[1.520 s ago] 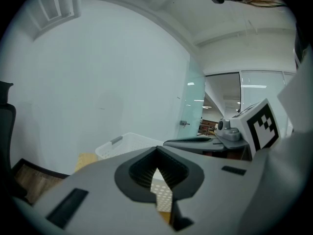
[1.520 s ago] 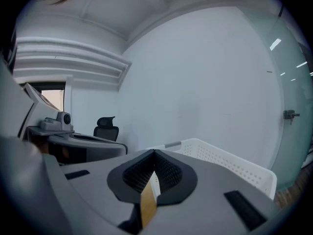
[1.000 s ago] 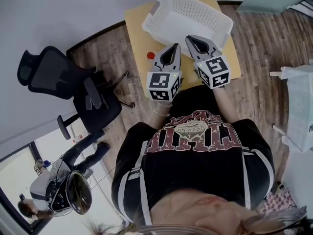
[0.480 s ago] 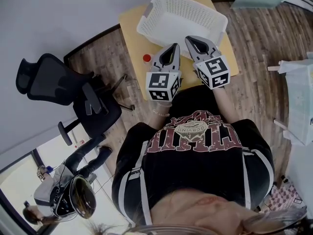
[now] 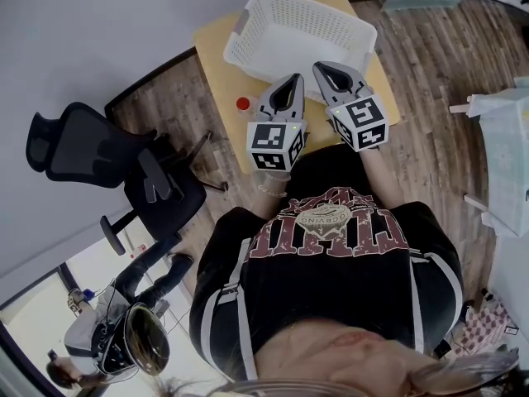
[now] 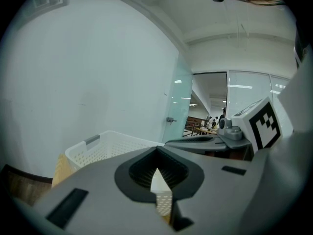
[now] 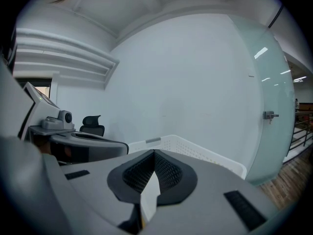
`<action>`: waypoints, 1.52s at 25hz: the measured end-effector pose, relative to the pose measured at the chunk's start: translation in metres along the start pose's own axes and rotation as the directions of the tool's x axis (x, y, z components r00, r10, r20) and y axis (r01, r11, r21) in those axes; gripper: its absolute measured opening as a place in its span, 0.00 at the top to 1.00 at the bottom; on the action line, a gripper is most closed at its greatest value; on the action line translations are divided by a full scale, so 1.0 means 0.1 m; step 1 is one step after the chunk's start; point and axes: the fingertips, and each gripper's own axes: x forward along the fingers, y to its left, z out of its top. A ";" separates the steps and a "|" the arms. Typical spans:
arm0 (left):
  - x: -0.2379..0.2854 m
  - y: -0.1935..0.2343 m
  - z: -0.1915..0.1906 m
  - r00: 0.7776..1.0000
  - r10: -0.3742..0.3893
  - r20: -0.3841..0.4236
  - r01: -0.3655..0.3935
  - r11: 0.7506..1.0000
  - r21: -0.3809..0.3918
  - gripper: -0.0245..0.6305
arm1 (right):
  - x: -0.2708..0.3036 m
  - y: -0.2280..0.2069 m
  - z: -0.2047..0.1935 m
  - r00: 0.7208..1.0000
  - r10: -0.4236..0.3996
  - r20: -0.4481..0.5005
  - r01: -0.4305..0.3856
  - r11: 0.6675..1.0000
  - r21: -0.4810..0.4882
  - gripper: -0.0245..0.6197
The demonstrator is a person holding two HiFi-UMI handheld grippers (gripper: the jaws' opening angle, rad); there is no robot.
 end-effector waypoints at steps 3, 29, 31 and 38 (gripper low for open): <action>0.04 -0.02 -0.01 1.000 -0.010 -0.003 0.010 1.000 0.001 0.89 | -0.01 -0.04 -0.02 1.000 -0.011 0.000 0.011 1.000 0.007 0.93; 0.20 -0.12 0.02 0.999 -0.038 -0.013 0.038 0.999 0.004 0.89 | -0.07 -0.23 -0.03 0.999 -0.041 -0.012 0.042 0.999 0.023 0.94; 0.21 -0.13 0.01 0.999 -0.038 -0.014 0.039 0.999 0.004 0.89 | -0.07 -0.24 -0.04 0.999 -0.040 -0.013 0.040 0.999 0.023 0.94; 0.19 -0.18 0.01 0.999 -0.043 -0.011 0.043 0.999 0.013 0.89 | -0.10 -0.21 -0.04 0.999 -0.032 -0.009 0.032 0.999 0.020 0.94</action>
